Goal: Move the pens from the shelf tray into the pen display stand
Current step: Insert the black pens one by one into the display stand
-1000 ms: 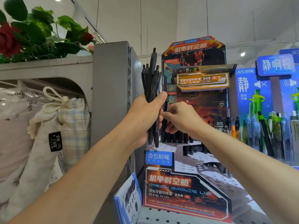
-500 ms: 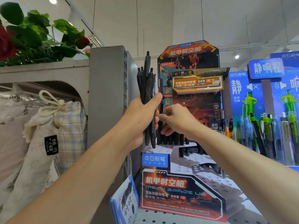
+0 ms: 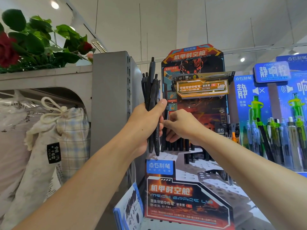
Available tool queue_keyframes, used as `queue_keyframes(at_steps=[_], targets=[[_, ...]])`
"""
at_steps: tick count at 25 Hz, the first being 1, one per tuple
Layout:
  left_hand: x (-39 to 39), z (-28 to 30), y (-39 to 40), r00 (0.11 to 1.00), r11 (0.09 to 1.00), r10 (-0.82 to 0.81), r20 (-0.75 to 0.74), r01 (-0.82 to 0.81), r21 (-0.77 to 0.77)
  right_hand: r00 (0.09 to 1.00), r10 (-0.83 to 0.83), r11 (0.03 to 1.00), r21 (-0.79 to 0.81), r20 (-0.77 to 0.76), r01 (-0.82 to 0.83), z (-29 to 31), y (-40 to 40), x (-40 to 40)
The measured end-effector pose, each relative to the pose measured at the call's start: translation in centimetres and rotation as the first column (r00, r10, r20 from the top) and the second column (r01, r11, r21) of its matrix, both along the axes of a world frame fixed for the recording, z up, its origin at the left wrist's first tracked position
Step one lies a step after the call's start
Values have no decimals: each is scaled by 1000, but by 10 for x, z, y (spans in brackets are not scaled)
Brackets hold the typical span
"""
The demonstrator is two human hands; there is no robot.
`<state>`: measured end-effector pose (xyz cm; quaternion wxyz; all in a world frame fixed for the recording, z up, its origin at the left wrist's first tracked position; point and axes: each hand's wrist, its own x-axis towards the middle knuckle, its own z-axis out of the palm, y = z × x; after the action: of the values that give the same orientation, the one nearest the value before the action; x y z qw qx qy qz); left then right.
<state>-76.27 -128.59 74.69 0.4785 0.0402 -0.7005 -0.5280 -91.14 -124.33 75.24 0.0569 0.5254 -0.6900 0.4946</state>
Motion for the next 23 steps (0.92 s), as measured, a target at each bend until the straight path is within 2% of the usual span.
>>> queue_keyframes(at_steps=[3, 10, 19, 23], targets=[[-1, 1, 0, 1000, 1000, -3, -2, 3, 7, 1000, -7, 1000, 16, -8, 7, -3, 0, 1], [-2, 0, -3, 1000, 1000, -6, -5, 6, 22, 998, 9, 980, 198, -64, 4, -10, -1, 4], [-3, 0, -4, 1000, 1000, 2, -15, -2, 17, 999, 49, 956, 289, -4, -46, -4, 4, 3], [-3, -1, -5, 1000, 1000, 11, -6, -10, 21, 994, 9, 945, 326, -111, 28, -4, 2, 8]])
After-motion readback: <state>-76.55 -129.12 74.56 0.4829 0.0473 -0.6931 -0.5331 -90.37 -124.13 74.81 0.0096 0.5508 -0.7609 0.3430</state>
